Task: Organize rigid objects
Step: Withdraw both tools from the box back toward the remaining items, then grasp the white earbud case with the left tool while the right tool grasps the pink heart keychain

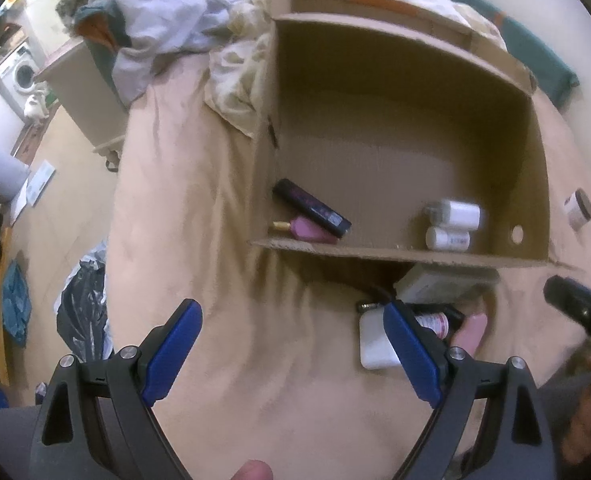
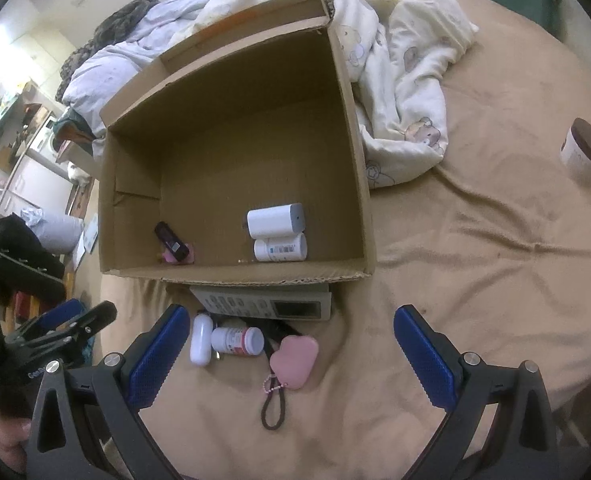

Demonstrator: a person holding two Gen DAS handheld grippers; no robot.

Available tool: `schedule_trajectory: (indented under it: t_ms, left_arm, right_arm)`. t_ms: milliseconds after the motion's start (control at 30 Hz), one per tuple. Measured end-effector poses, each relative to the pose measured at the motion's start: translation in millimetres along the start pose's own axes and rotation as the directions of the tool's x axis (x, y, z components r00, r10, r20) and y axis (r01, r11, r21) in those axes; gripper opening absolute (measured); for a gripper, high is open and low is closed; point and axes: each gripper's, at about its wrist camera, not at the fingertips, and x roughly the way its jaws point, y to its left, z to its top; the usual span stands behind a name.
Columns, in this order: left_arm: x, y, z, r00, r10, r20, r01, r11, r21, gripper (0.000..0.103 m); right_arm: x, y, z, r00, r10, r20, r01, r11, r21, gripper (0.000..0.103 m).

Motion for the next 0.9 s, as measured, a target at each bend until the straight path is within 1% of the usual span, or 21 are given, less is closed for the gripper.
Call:
schedule_trajectory:
  t_ms: [67, 100, 167, 300, 400, 467, 567, 600, 633, 667, 767, 833, 900]
  left_arm:
    - [9.5, -10.1, -4.0, 1.0, -0.004, -0.029, 0.005, 0.999, 0.038, 0.091]
    - [17.5, -18.3, -7.3, 0.998, 0.012, -0.054, -0.008, 0.997, 0.076, 0.091]
    - [29.5, -28.8, -12.2, 0.996, 0.032, -0.082, -0.022, 0.992, 0.125, 0.091]
    - [50.3, -45.5, -21.1, 0.989, 0.017, -0.146, 0.009, 0.984, 0.179, 0.091]
    - [64.0, -61.1, -31.1, 0.979, 0.021, -0.204, 0.032, 0.967, 0.254, 0.091]
    - [67.0, -69.0, -34.9, 0.981, 0.045, -0.189, 0.013, 0.956, 0.294, 0.091]
    - [70.1, -76.6, -36.2, 0.984, 0.055, -0.171, 0.003, 0.945, 0.326, 0.091]
    - [72.6, -78.2, -36.5, 0.984, 0.052, -0.173, 0.008, 0.943, 0.333, 0.087]
    - [73.6, -79.6, -36.9, 0.984, 0.05, -0.174, 0.012, 0.943, 0.334, 0.079]
    - [75.4, -79.0, -36.3, 0.983, 0.044, -0.179, 0.017, 0.945, 0.327, 0.075]
    - [75.0, -72.4, -32.3, 0.984, 0.02, -0.176, 0.031, 0.959, 0.281, 0.059]
    - [70.7, -67.1, -29.1, 0.987, 0.012, -0.159, 0.029, 0.966, 0.257, 0.038]
    - [67.5, -58.8, -24.8, 0.99, 0.005, -0.142, 0.028, 0.974, 0.227, 0.029]
  right_arm:
    - [1.0, 0.4, 0.0, 1.0, -0.005, -0.007, 0.005, 1.0, -0.002, 0.103]
    - [2.1, 0.5, 0.0, 1.0, -0.009, -0.012, 0.009, 1.0, -0.004, 0.103]
    - [3.4, 1.7, 0.0, 0.999, -0.027, -0.017, 0.027, 1.0, -0.014, 0.103]
    - [3.4, 3.6, -1.9, 0.998, -0.053, -0.019, 0.052, 0.998, -0.039, 0.103]
    - [3.4, 1.9, -3.1, 0.997, -0.069, -0.021, 0.068, 0.997, -0.044, 0.103]
    - [3.6, 0.6, -3.5, 0.997, -0.072, -0.025, 0.071, 0.996, -0.045, 0.103]
    - [2.7, 0.8, -3.8, 0.997, -0.072, -0.027, 0.071, 0.996, -0.051, 0.103]
    - [2.4, 1.1, -4.2, 0.997, -0.073, -0.026, 0.071, 0.996, -0.055, 0.103]
    - [2.0, 1.0, -4.4, 0.997, -0.074, -0.025, 0.072, 0.996, -0.056, 0.103]
    - [1.5, 0.6, -4.6, 0.997, -0.074, -0.022, 0.073, 0.996, -0.057, 0.103]
    - [-0.9, -1.0, -5.4, 0.997, -0.073, -0.015, 0.072, 0.996, -0.05, 0.103]
    - [-2.0, -2.7, -5.3, 0.998, -0.068, -0.012, 0.068, 0.997, -0.042, 0.103]
    - [-2.2, -2.3, -4.8, 0.998, -0.065, -0.011, 0.065, 0.997, -0.04, 0.103]
